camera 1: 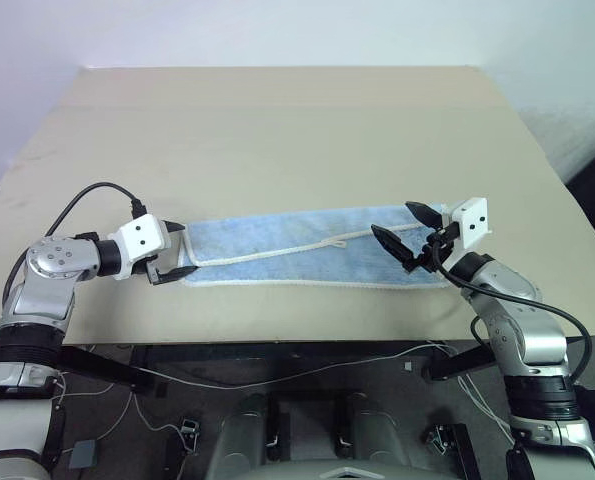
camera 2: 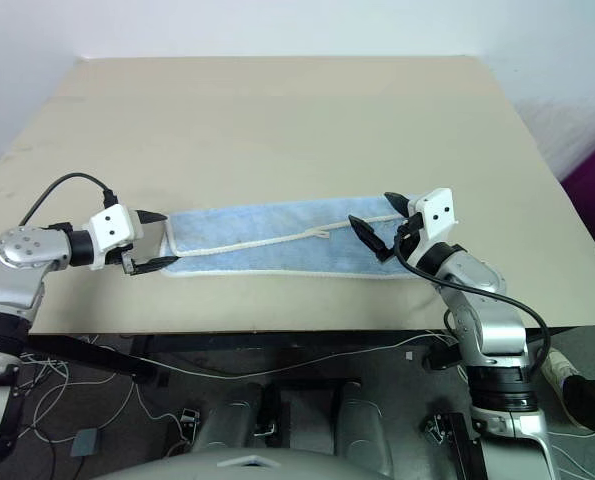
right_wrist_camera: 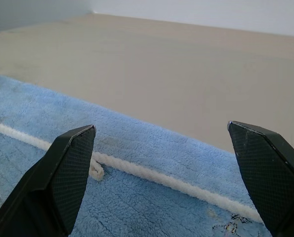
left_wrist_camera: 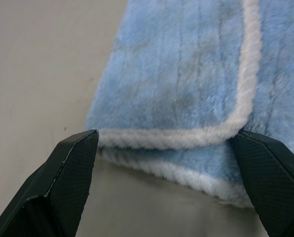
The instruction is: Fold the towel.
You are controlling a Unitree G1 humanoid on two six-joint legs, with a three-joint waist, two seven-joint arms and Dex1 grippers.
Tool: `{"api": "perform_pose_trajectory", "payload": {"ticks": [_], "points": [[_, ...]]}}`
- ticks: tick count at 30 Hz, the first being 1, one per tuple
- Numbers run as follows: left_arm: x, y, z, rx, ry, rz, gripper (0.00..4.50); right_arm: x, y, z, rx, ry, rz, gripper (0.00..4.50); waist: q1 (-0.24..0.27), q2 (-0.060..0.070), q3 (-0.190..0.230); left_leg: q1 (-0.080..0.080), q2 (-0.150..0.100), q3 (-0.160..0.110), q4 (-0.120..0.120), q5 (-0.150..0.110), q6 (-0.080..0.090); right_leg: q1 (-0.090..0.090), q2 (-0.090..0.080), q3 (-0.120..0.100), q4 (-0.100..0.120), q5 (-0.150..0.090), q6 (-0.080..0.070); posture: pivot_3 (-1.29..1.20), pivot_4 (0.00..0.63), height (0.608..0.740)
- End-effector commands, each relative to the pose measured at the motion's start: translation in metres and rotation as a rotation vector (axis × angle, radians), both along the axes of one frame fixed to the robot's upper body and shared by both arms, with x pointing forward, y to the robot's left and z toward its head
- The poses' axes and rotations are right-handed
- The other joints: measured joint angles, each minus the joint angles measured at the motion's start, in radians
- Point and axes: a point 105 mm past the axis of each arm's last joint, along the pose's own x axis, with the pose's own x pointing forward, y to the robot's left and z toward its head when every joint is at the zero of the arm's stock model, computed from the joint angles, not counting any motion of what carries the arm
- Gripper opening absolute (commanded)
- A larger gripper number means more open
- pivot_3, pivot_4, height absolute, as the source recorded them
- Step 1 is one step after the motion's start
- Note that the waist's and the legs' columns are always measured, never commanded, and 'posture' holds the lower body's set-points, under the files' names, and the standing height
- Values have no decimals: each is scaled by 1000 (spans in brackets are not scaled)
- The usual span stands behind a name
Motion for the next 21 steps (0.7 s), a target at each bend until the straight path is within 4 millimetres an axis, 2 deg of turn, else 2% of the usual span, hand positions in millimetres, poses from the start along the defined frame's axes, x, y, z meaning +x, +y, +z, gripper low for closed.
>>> {"api": "perform_pose_trajectory", "payload": {"ticks": [1, 8, 11, 14, 21], "points": [[3, -15, 15, 50, -79, -80, 4448, -2, -1, 15, 8, -59, -1, 4500, 1, 0, 0, 0, 0, 0, 0, 0, 0, 0, 0, 0, 0, 0, 0, 0, 150, 740], [9, -35, 17, 80, -166, -141, 4448, -1, 0, 16, 10, -60, 1, 4500, 0, 0, 0, 0, 0, 0, 0, 0, 0, 0, 1, 0, 0, 0, 0, 0, 150, 740], [10, -35, 16, 94, -178, -146, 4448, -1, 0, 16, 11, -62, 1, 4500, 0, 0, 0, 0, 0, 0, 0, 0, 0, 0, 1, 0, 0, 0, 0, 0, 150, 740], [11, -33, 15, 100, -188, -145, 3909, -1, 0, 16, 11, -63, 0, 4500, 0, 0, 0, 0, 0, 0, 0, 0, 0, 0, 1, 0, 0, 0, 0, 0, 150, 740], [12, -28, 18, 88, -204, -134, 1545, -1, 2, 17, 11, -68, 5, 4500, 0, 0, 0, 0, 0, 0, 0, 0, 0, 1, 1, 0, 0, 0, 0, 0, 150, 740]]}}
